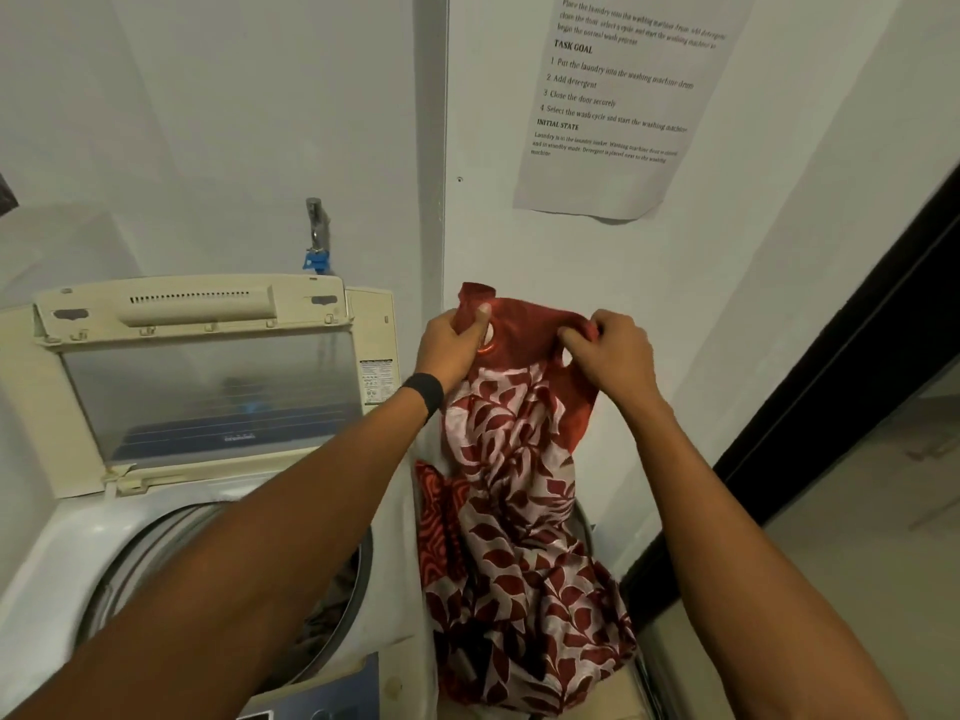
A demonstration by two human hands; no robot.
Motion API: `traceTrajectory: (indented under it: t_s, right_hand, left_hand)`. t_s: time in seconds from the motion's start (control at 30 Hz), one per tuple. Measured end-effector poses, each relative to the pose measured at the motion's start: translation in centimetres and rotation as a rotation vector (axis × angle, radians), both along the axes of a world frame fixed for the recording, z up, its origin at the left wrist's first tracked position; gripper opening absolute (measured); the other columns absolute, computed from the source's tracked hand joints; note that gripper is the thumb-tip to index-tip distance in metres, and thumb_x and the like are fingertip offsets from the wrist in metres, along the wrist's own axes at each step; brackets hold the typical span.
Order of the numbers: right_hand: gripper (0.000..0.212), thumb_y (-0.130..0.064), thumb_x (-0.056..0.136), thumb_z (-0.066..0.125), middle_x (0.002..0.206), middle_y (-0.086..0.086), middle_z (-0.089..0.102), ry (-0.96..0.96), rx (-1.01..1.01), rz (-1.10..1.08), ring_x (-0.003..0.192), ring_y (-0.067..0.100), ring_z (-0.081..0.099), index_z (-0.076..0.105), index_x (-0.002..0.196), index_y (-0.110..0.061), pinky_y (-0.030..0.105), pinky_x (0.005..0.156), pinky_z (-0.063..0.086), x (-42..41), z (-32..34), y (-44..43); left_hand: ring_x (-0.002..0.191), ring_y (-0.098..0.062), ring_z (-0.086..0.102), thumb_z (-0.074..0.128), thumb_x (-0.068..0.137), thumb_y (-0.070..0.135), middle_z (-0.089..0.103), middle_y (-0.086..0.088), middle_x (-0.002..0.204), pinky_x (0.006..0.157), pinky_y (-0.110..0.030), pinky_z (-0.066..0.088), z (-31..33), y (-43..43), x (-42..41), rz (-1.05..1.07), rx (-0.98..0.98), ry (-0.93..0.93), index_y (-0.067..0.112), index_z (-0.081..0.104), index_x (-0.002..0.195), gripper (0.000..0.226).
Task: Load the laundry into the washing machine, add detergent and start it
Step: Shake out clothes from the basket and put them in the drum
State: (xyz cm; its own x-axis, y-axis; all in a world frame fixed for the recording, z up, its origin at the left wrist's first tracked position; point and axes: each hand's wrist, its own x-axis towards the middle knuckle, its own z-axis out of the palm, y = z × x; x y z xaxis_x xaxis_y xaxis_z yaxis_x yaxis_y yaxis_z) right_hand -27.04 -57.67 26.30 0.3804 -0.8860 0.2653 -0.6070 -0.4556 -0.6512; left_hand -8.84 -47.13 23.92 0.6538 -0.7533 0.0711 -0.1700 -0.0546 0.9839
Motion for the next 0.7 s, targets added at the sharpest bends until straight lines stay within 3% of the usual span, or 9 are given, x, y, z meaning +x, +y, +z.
traceTrajectory:
  t_s: [0.13, 0.23, 0.4, 0.5, 0.57, 0.63, 0.7]
  right_hand:
    - [0.044, -0.051, 0.09, 0.065, 0.066, 0.002, 0.059, -0.064, 0.101, -0.012, 0.069, 0.027, 0.059, 0.05, 0.067, -0.015, 0.035, 0.063, 0.042, 3.3, 0.0, 1.4]
    - [0.047, -0.05, 0.096, 0.059, 0.062, 0.0, 0.058, -0.185, 0.156, 0.034, 0.064, 0.023, 0.057, 0.049, 0.065, -0.017, 0.04, 0.066, 0.048, 4.0, -0.6, 2.0]
    - [0.046, -0.046, 0.105, 0.048, 0.067, -0.002, 0.065, -0.296, 0.246, 0.157, 0.062, 0.009, 0.06, 0.064, 0.073, -0.016, 0.035, 0.062, 0.051, 2.9, -1.1, 2.8]
    - [0.035, -0.034, 0.106, 0.042, 0.1, -0.005, 0.076, -0.419, 0.486, 0.329, 0.092, 0.01, 0.072, 0.075, 0.103, -0.024, 0.033, 0.086, 0.06, 1.8, -1.5, 3.9]
    - [0.028, -0.028, 0.103, 0.048, 0.113, -0.003, 0.071, -0.39, 0.469, 0.413, 0.104, 0.014, 0.071, 0.069, 0.122, -0.027, 0.035, 0.092, 0.059, 1.0, -2.4, 3.9]
    - [0.032, -0.017, 0.097, 0.061, 0.106, 0.001, 0.068, -0.319, 0.456, 0.488, 0.093, 0.017, 0.072, 0.059, 0.127, -0.026, 0.032, 0.082, 0.059, 0.3, -3.7, 3.7]
    - [0.039, -0.015, 0.094, 0.07, 0.106, 0.002, 0.069, -0.138, 0.44, 0.52, 0.092, 0.018, 0.072, 0.052, 0.129, -0.021, 0.035, 0.083, 0.059, -0.2, -5.2, 3.5]
  left_hand:
    - [0.092, -0.025, 0.074, 0.058, 0.102, 0.048, 0.078, -0.008, 0.098, 0.087, -0.032, 0.059, 0.3, -0.8, -3.3, -0.135, -0.025, 0.04, 0.012, 0.073, 0.111, 0.04]
    - [0.1, -0.02, 0.074, 0.059, 0.1, 0.052, 0.077, -0.005, 0.109, 0.091, -0.032, 0.059, 0.1, -0.8, -4.1, -0.187, -0.047, 0.13, 0.018, 0.071, 0.123, 0.043]
    - [0.105, -0.016, 0.073, 0.072, 0.092, 0.051, 0.077, -0.001, 0.113, 0.098, -0.035, 0.058, 0.0, -0.6, -3.1, -0.242, -0.043, 0.155, 0.025, 0.071, 0.118, 0.037]
    - [0.106, -0.019, 0.072, 0.073, 0.094, 0.043, 0.075, -0.003, 0.116, 0.1, -0.038, 0.057, -0.2, -0.7, -2.0, -0.265, 0.001, 0.121, 0.025, 0.068, 0.119, 0.031]
    - [0.104, -0.022, 0.074, 0.07, 0.097, 0.04, 0.076, -0.006, 0.115, 0.1, -0.043, 0.057, -0.5, -0.9, -1.5, -0.227, -0.015, 0.179, 0.017, 0.068, 0.124, 0.035]
    - [0.101, -0.026, 0.075, 0.067, 0.099, 0.04, 0.077, -0.008, 0.111, 0.098, -0.046, 0.058, -0.6, -1.2, -1.3, -0.162, -0.042, 0.202, 0.015, 0.071, 0.119, 0.032]
    - [0.101, -0.027, 0.074, 0.064, 0.1, 0.043, 0.076, -0.009, 0.11, 0.097, -0.046, 0.059, -0.5, -1.3, -1.3, -0.131, -0.054, 0.2, 0.017, 0.071, 0.117, 0.032]
